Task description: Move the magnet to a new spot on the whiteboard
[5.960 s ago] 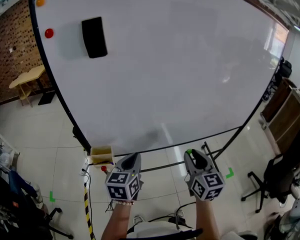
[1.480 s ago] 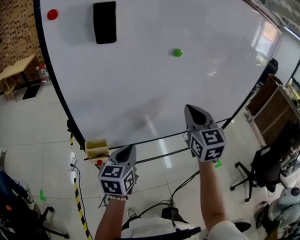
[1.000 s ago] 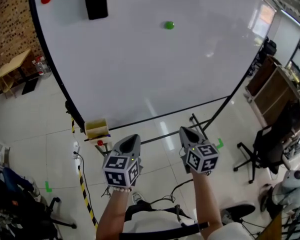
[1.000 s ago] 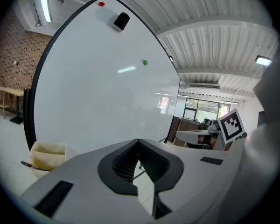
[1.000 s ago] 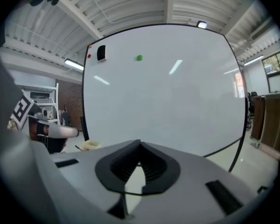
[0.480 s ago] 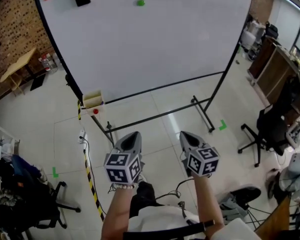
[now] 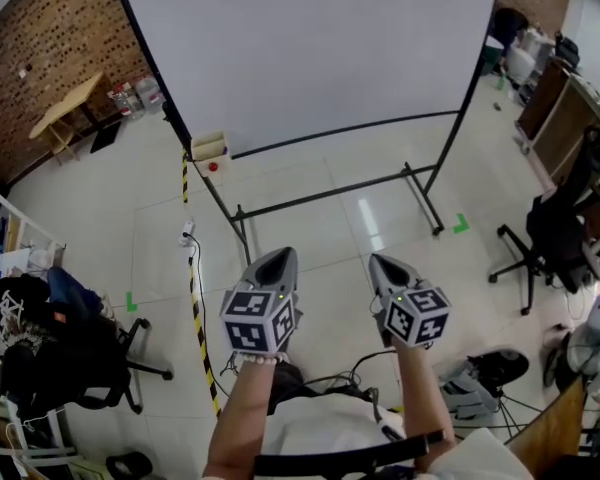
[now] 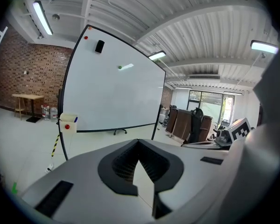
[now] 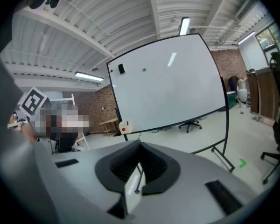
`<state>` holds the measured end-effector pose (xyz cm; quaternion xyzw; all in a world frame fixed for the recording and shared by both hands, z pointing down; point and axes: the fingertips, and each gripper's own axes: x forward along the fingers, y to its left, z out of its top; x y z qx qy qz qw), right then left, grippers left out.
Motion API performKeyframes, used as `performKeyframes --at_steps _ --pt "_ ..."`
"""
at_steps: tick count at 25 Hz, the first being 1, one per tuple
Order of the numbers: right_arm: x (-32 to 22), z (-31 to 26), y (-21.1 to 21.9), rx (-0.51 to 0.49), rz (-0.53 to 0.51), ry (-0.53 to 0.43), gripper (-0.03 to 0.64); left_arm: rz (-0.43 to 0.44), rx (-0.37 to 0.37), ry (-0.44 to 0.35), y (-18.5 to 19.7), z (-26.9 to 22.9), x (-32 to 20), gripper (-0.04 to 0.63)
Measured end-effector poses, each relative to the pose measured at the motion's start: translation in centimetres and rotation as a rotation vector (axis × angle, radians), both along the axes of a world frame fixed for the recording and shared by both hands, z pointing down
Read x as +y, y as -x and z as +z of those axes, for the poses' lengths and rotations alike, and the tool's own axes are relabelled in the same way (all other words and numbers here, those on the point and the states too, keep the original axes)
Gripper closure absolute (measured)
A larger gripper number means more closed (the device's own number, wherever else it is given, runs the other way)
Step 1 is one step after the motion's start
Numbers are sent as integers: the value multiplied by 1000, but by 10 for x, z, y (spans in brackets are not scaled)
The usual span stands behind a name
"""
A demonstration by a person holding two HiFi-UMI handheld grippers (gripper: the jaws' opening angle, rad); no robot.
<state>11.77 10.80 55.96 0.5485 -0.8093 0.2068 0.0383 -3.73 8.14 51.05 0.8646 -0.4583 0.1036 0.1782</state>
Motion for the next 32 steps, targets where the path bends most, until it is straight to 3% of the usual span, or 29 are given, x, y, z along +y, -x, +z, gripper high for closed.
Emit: performKeyframes --at_steps 8,16,32 --pt "12 -16 28 -38 25 -23 615 27 15 -12 21 -6 12 598" --pt "13 -35 81 27 40 -51 615 69 48 -17 58 -11 7 598" --pt "3 -43 113 95 78 -44 615 87 73 -14 100 -13 -10 598"
